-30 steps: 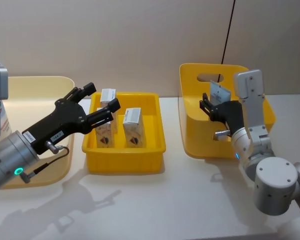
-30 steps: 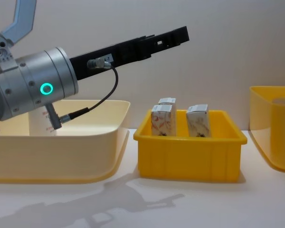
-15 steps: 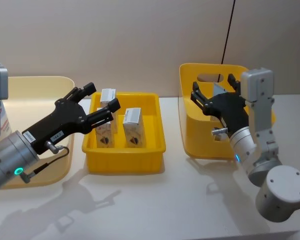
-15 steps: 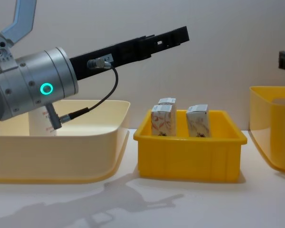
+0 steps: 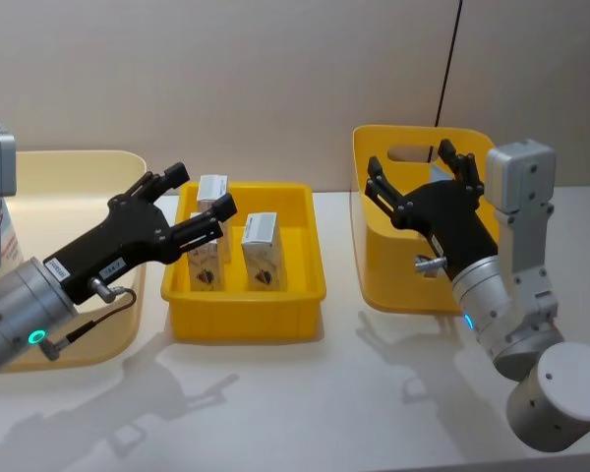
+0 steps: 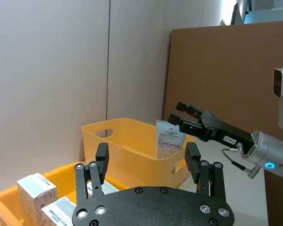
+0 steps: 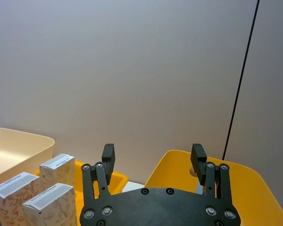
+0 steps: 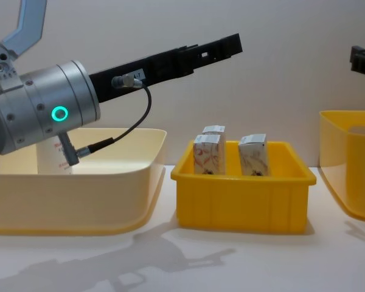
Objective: Bimanual collaborative sorting of washing and personal care products
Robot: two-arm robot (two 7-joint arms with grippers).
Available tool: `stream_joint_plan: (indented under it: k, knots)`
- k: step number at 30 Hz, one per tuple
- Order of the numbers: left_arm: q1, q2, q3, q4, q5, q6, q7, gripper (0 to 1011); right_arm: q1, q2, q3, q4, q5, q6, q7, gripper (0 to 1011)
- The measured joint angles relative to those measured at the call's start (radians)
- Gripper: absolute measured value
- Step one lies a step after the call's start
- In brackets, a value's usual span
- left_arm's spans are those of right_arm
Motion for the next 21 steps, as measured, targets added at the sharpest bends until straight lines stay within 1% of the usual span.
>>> stream_joint_plan:
  k: [3,6,8,9,10,11,12,14,15,21]
  knots:
    - [0.001,0.001,0.0,0.0,0.001,0.0,0.002,1003,-0.005,0.003,-0.002,-0.002,0.006,0.001,0.001,1001]
    - [0.007,0.003,0.002,-0.006,0.012,0.0,0.019,1003,-0.014,0.008,-0.007,-0.006,0.015,0.003,0.004,1001]
    - [0.013,0.006,0.003,-0.012,0.024,0.0,0.038,1003,-0.035,0.02,-0.019,-0.015,0.037,0.01,0.01,1001]
    - [0.013,0.006,0.003,-0.012,0.024,0.0,0.038,1003,-0.035,0.02,-0.019,-0.015,0.037,0.01,0.01,1001]
    - [0.016,0.007,0.004,-0.015,0.029,0.0,0.045,1003,-0.047,0.028,-0.026,-0.02,0.051,0.015,0.014,1001]
    - [0.022,0.009,0.006,-0.02,0.04,0.0,0.062,1004,-0.053,0.031,-0.029,-0.022,0.057,0.017,0.016,1001]
    - [0.028,0.012,0.008,-0.026,0.052,0.0,0.081,1003,-0.068,0.041,-0.037,-0.028,0.073,0.022,0.02,1001]
    - [0.035,0.015,0.01,-0.034,0.066,0.0,0.1,1003,-0.083,0.05,-0.046,-0.035,0.09,0.027,0.025,1001]
    - [0.042,0.019,0.012,-0.041,0.08,0.0,0.122,1003,-0.098,0.059,-0.055,-0.041,0.106,0.033,0.03,1001]
    - [0.066,0.029,0.018,-0.064,0.126,0.0,0.191,1004,-0.142,0.085,-0.079,-0.06,0.152,0.048,0.043,1001]
